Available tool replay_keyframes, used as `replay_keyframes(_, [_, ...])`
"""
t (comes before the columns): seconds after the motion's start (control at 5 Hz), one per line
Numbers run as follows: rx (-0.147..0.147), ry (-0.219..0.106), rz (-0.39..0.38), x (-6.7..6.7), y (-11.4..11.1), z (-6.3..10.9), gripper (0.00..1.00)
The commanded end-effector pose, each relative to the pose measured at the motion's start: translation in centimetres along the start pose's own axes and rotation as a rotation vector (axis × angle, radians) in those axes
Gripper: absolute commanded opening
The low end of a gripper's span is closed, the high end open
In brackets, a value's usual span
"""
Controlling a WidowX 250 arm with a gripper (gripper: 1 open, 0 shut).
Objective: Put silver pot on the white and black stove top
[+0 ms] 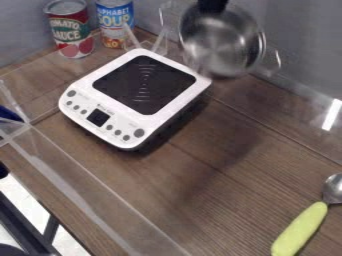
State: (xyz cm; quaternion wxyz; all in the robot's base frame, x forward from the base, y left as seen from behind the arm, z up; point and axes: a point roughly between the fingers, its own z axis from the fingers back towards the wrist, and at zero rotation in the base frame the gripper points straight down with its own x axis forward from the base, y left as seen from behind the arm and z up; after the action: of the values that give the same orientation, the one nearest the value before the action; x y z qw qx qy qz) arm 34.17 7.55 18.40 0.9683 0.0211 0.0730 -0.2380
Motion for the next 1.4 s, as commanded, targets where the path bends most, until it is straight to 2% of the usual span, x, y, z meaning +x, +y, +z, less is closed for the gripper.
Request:
replay_keyframes(0.0, [0.071, -0.03, 0.022, -1.9, 0.5, 2.1, 0.0])
replay_keyframes(0.2, [0.076, -0.013, 0.006, -2.6, -1.4, 1.9, 0.0])
replay_keyframes(0.4, [0.085, -0.009, -0.009, -2.5, -3.3, 2.1, 0.0])
replay_keyframes(0.8, [0.098, 0.001, -0.034, -1.5, -6.4, 2.2, 0.0])
replay_keyframes(1.0, [0.107, 0.015, -0.027, -2.4, -5.6, 1.9, 0.0])
replay_keyframes(1.2, [0.12, 0.028, -0.023, -4.1, -3.1, 1.9, 0.0])
